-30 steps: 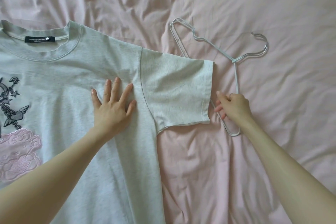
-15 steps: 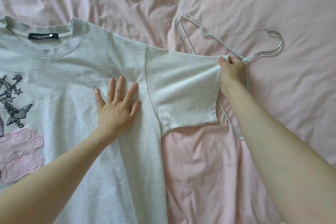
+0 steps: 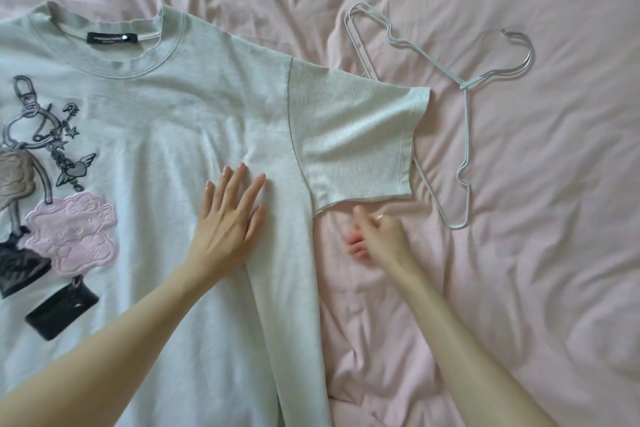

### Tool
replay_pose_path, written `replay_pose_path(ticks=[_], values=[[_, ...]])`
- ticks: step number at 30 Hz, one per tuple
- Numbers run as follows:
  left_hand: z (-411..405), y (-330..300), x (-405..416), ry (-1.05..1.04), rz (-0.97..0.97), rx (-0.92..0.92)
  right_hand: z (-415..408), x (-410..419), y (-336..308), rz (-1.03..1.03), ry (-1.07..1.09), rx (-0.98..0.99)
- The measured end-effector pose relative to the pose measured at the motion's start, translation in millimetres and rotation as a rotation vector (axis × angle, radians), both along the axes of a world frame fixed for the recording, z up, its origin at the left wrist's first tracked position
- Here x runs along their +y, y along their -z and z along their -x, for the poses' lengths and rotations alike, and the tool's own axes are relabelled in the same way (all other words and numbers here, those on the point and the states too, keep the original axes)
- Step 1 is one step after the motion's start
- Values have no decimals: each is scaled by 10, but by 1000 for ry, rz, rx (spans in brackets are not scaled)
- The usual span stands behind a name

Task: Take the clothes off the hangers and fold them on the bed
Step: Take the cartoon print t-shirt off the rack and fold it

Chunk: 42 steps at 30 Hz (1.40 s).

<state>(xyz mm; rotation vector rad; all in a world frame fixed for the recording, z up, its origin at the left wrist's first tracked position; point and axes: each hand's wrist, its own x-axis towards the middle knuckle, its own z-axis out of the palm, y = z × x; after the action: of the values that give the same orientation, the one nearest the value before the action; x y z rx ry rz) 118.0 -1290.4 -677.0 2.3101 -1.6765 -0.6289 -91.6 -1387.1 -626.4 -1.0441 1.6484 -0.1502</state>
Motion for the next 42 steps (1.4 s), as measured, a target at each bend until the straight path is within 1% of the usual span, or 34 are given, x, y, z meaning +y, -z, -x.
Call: replay_pose_path(ticks=[1,3,5,7,9,10,12,15,17,18,20,22,24,28,31,33,34,37,38,40,42], values=[[23,-19,123,-9,17,23,-70,162,16,-147,1,-96],[54,-53,344,-41,37,63,-195,417,56,-319,32,-222],[67,-81,550,-74,30,84,-291,579,118,-397,138,-350],[68,-102,777,-60,7,56,-348,700,144,-459,239,-481],[77,-109,955,-14,-20,15,-351,761,138,-491,273,-546],[81,-123,1061,5,-31,-2,-337,804,117,-465,286,-545],[92,-131,1203,27,-57,-26,-257,803,110,-322,296,-457],[98,-158,1405,43,-69,-57,-136,751,119,-49,246,-227],[99,-178,1540,44,-81,-69,-106,760,110,30,245,-189],[100,-189,1601,48,-88,-73,-89,792,119,20,273,-210],[103,-199,1732,73,-95,-86,-45,949,126,-93,312,-255],[118,-205,1862,111,-98,-99,50,1208,126,-206,260,-272],[148,-222,1999,146,-99,-112,183,1488,106,-274,208,-307],[244,-274,2278,144,-103,-120,471,1951,21,-367,149,-350],[323,-298,2442,102,-106,-113,593,2202,-18,-368,188,-418],[384,-313,2539,89,-102,-102,624,2280,5,-288,210,-375],[416,-325,2581,80,-99,-97,634,2301,18,-231,173,-299],[563,-366,2747,51,-101,-96,678,2370,-41,15,-181,72],[634,-390,2831,47,-100,-92,710,2431,-81,96,-265,167],[741,-416,2969,40,-87,-78,757,2558,-130,219,-278,224],[810,-431,3125,49,-72,-70,803,2721,-141,332,-226,209]])
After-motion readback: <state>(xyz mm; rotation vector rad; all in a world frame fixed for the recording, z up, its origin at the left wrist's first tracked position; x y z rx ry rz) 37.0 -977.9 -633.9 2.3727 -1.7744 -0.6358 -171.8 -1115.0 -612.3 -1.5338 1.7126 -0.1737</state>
